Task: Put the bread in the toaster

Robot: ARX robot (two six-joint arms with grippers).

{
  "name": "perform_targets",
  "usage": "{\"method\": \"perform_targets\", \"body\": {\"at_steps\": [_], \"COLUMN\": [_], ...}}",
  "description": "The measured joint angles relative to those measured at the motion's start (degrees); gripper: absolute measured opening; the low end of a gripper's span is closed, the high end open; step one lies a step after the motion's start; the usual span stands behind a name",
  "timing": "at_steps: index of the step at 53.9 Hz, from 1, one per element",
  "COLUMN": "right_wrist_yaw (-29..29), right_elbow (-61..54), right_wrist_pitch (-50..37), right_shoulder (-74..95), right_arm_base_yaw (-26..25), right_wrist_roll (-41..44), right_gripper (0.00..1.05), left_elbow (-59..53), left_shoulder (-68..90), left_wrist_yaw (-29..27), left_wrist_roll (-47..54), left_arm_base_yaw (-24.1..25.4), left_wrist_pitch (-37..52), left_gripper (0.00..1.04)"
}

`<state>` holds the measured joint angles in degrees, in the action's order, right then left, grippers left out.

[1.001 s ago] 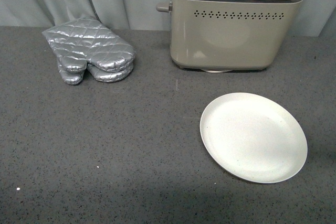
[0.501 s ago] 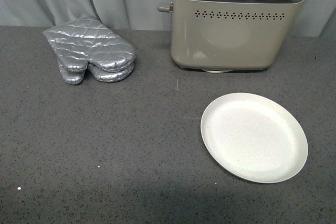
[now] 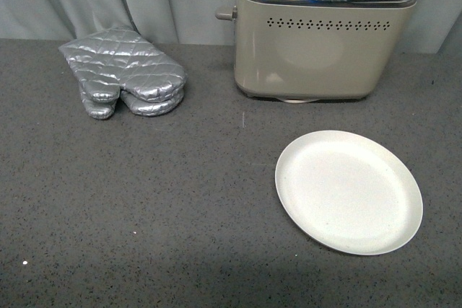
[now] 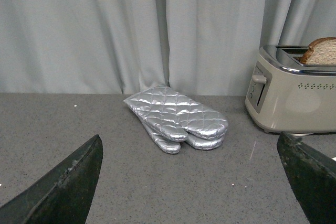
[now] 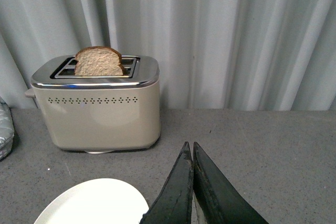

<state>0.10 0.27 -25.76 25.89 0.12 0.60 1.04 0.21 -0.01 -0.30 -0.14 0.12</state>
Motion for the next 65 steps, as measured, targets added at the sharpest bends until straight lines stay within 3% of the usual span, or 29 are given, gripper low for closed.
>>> {"method": "perform_targets", "body": {"at_steps": [39,45,49,65], "right_wrist_yaw": [0.0,-0.1,-0.1,-0.2], "right_elbow": [0.0,0.0,0.0,0.0], "right_wrist_pitch": [15.5,24.5,25.4,25.7], "right_shoulder": [-15.8,-22.7,-25.4,-25.6], "right_arm_base_yaw": [0.0,0.0,0.0,0.0], "right_wrist_roll": [0.0,0.0,0.0,0.0], "right_gripper": [0.0,0.0,0.01,0.48], "left_elbow": [0.0,0.0,0.0,0.0], "left_shoulder": [0.0,0.0,0.0,0.0], "left_wrist_yaw": [0.0,0.0,0.0,0.0], "left_wrist_roll": [0.0,0.0,0.0,0.0], "left_arm_base_yaw": [0.0,0.0,0.0,0.0], "left_wrist_pitch": [0.0,0.0,0.0,0.0], "left_gripper": [0.98,0.98,0.98,0.98]}}
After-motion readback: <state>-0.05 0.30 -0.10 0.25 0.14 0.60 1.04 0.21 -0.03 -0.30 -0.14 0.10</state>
